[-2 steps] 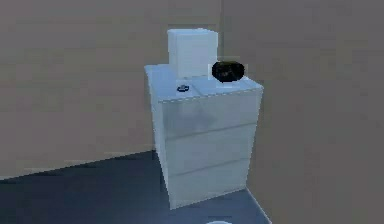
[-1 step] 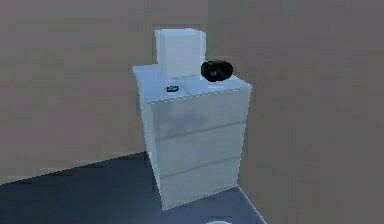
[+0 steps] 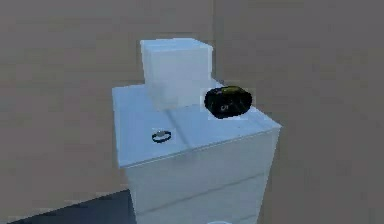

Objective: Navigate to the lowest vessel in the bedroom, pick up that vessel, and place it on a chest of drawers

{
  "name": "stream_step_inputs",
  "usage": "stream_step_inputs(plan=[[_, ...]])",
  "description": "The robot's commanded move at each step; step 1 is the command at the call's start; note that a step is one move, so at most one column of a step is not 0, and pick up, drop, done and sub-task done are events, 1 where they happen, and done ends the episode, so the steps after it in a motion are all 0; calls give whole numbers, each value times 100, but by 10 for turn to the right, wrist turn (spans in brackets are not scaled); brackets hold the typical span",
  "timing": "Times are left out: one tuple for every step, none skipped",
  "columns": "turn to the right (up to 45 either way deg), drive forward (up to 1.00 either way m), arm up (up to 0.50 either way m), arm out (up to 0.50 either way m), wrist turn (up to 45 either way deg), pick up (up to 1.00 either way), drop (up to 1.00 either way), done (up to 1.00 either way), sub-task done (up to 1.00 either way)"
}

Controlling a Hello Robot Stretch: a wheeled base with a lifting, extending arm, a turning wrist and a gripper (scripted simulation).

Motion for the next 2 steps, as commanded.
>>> stream_step_inputs(plan=[[450,0,0,0,0,0,0,0,0],[270,0,0,0,0,0,0,0,0]])
